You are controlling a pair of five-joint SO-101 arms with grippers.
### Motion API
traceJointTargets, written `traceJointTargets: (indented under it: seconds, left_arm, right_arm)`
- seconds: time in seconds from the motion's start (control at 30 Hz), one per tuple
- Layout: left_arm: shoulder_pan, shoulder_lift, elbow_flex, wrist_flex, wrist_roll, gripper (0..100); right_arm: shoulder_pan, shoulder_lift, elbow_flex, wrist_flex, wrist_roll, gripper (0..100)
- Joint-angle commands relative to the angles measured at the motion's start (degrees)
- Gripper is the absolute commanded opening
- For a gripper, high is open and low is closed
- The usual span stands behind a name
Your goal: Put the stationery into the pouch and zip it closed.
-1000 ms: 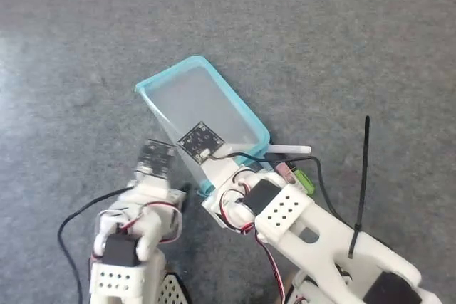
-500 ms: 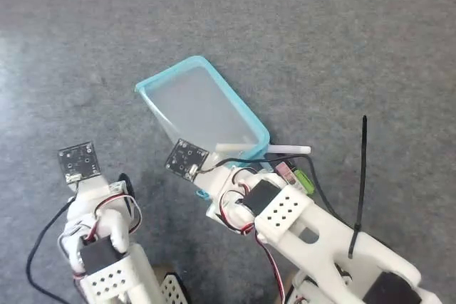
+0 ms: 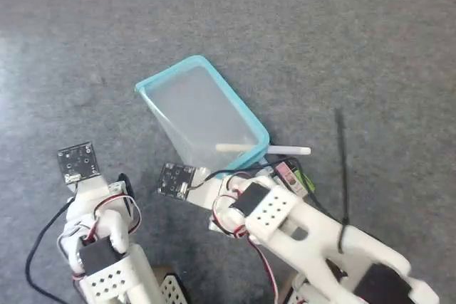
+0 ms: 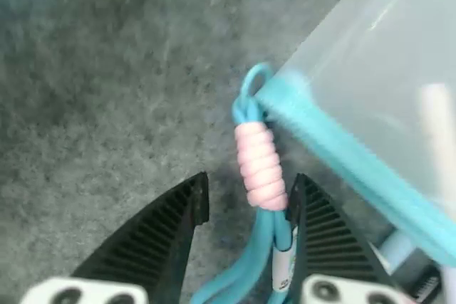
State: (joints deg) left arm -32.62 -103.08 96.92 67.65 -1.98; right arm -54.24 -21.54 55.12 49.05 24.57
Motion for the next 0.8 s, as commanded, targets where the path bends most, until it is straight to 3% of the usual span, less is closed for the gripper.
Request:
traceJointTargets:
  seconds: [0.0, 0.4, 0.77]
  left_arm:
    - [-0.26, -0.88, -0.48, -1.76, 0.18, 19]
    - [-0.26, -0.88, -0.48, -1.76, 0.26, 19]
    - [-0.18, -0.88, -0.48, -1.76, 0.26, 19]
  right_arm:
    - [-0.40, 5.32, -5.19, -0.31, 0.88, 19.5]
    - [-0.04, 8.75, -7.21, -2.68, -3.69, 19.5]
    - [-0.31, 7.08, -11.96, -1.19, -3.43, 19.5]
